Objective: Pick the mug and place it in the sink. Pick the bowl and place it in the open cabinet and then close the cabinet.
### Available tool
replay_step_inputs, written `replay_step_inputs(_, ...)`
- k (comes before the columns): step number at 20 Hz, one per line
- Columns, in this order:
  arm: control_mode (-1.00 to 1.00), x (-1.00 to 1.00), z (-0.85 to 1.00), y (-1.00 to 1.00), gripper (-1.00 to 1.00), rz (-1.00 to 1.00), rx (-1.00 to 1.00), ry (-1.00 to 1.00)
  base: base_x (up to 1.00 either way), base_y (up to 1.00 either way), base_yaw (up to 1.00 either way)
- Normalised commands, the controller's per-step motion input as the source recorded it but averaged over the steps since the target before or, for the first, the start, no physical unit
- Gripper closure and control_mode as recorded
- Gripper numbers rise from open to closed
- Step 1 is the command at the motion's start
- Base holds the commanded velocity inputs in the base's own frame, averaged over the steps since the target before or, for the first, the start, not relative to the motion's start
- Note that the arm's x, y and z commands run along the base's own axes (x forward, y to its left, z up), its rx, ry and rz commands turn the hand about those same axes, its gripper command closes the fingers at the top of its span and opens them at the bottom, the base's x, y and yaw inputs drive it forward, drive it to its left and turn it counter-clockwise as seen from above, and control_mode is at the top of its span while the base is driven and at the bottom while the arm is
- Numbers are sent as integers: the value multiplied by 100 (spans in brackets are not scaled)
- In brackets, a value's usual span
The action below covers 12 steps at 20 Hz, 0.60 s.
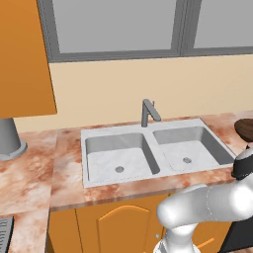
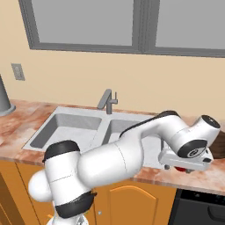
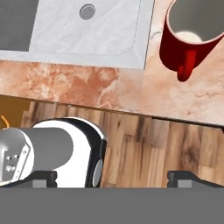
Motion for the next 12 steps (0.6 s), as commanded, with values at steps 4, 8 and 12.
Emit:
replay_step_inputs(4, -100, 4, -19, 0, -100, 4, 0, -2, 0, 0, 0)
replay_step_inputs(8, -100, 6, -18, -2, -100, 2, 0, -7, 0, 0, 0)
replay_step_inputs(12, -100, 9, -18, 0, -100, 0, -3, -13, 0, 0, 0)
